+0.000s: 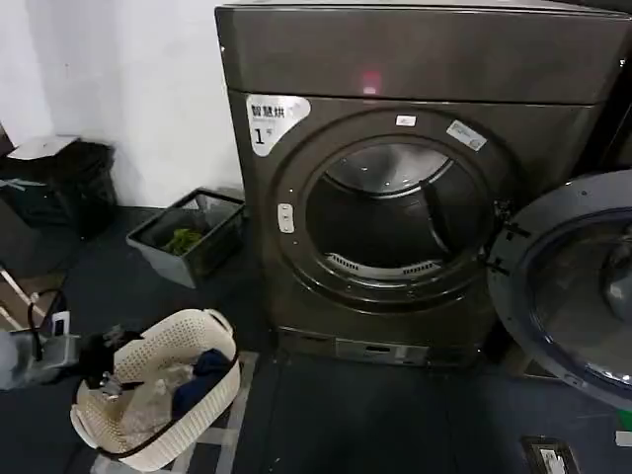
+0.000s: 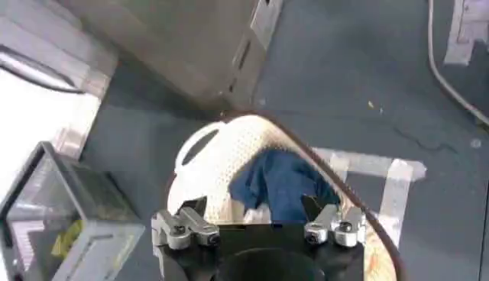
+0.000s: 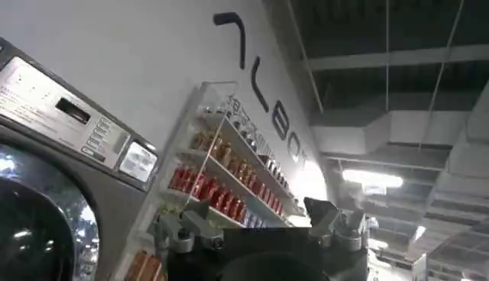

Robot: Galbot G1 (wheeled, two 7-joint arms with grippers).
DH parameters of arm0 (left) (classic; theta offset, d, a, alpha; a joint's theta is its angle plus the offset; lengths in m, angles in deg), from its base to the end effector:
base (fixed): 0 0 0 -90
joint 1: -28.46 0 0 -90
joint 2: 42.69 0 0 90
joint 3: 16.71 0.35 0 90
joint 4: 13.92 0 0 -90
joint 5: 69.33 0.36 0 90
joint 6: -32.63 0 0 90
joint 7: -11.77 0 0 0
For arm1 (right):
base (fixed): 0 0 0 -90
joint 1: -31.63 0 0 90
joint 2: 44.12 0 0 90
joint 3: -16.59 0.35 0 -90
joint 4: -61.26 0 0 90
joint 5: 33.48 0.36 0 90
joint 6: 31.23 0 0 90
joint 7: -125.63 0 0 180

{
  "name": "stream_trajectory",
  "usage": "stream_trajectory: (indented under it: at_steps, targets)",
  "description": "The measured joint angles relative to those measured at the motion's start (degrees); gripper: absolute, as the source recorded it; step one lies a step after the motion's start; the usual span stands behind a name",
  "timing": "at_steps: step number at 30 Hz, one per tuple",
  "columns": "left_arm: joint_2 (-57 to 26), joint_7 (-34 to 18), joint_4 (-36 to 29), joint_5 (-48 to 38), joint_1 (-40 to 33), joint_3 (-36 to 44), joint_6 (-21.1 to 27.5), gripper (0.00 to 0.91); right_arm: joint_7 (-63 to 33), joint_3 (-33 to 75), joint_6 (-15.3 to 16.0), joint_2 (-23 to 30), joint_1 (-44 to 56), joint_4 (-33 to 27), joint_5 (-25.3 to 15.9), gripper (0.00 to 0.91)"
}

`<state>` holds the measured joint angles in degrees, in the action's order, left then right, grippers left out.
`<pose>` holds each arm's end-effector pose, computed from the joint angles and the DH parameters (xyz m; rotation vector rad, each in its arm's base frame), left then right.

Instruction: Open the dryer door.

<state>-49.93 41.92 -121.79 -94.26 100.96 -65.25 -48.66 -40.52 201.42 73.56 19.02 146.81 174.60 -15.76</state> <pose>0.3035 0.2662 -0.1086 -0.9900 -1.9018 -1.2921 -0.0406 -0.3875 -0.0209 1.4596 2.3715 -0.7963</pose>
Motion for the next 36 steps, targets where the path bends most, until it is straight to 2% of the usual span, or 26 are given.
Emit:
stream_trajectory:
  at_steps: [13,19,36]
  targets:
    - [-0.07,0.48,1.67,0.92,0.31,-0.04,-0.77,0.907,1.51,0.88,0.36,-0.26,0.37,-0.01,-0.32,0.907]
    - [0.06,1.40,2.47,4.69,0.46,0.03,-1.87,0.907,1.65,0.91,0.58,-0.09,0.31,-0.02,-0.54,0.907]
    - [0.27,2.23,3.23,5.61,0.60,0.32,-2.79,0.907,1.76,1.35,0.59,0.31,0.78,-0.10,-0.36,0.907]
